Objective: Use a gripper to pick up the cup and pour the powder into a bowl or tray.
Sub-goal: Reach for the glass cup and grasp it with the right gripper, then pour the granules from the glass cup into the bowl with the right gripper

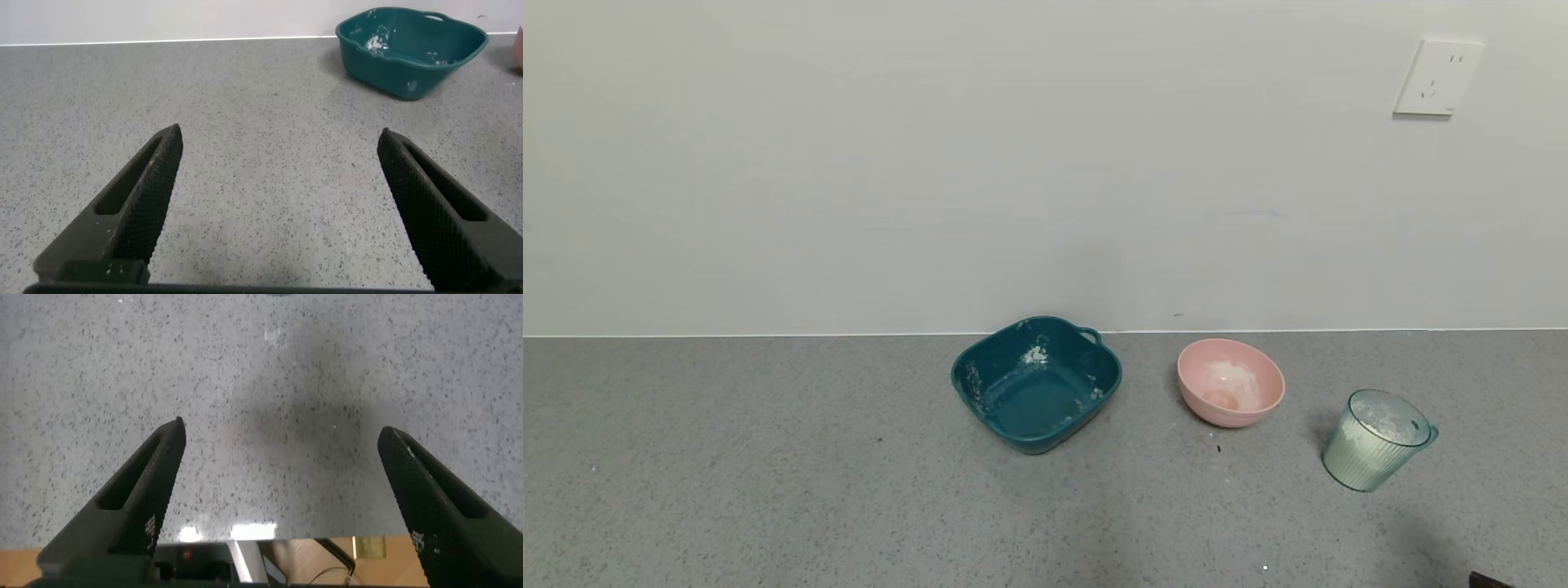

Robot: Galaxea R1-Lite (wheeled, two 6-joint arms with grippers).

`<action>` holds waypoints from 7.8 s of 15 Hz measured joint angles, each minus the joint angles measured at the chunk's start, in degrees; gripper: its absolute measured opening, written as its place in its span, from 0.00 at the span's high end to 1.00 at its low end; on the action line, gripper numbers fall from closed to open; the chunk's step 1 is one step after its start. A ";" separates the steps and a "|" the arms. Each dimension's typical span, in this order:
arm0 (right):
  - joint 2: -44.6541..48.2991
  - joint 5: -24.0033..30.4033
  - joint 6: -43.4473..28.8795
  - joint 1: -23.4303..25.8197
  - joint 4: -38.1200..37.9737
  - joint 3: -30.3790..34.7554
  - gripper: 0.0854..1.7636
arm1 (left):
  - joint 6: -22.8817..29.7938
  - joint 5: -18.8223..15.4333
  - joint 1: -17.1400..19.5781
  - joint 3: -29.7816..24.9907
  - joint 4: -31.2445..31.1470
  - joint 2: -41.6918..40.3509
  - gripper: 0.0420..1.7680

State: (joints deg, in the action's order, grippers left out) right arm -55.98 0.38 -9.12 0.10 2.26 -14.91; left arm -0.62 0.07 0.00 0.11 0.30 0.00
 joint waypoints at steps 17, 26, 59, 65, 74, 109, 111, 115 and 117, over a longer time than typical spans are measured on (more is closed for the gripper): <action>-43.72 0.30 3.94 -0.65 65.33 13.59 0.03 | -0.01 0.00 0.00 -0.01 0.00 0.00 0.03; -59.28 0.37 6.95 0.21 85.88 13.29 0.03 | -0.01 0.00 0.00 -0.01 0.00 0.00 0.03; -66.23 0.56 10.96 2.27 87.16 2.60 0.23 | 0.00 0.00 0.00 -0.01 0.00 0.00 0.03; -65.66 0.63 11.35 2.18 87.13 2.54 0.24 | -0.01 0.00 0.00 -0.01 0.00 0.00 0.03; -53.37 0.48 16.06 2.10 61.79 -5.49 0.25 | 0.00 0.00 0.00 -0.01 0.00 0.00 0.03; -44.19 -10.11 57.13 -5.19 11.08 -44.00 0.25 | -0.01 0.00 0.00 -0.01 0.00 0.00 0.03; -45.78 -12.93 59.61 -6.24 11.08 -45.31 0.25 | 0.00 0.00 0.00 -0.01 -0.01 0.00 0.03; -49.70 -16.19 61.93 -8.85 11.11 -48.95 0.25 | -0.01 0.00 0.00 -0.01 0.00 0.00 0.03; -51.98 -17.35 64.62 -9.44 11.24 -50.93 0.25 | 0.00 0.00 0.00 -0.01 0.00 0.00 0.03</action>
State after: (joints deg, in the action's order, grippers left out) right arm -107.96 -16.97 55.50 -9.34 13.49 -65.84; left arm -0.62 0.07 0.00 0.10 0.30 0.00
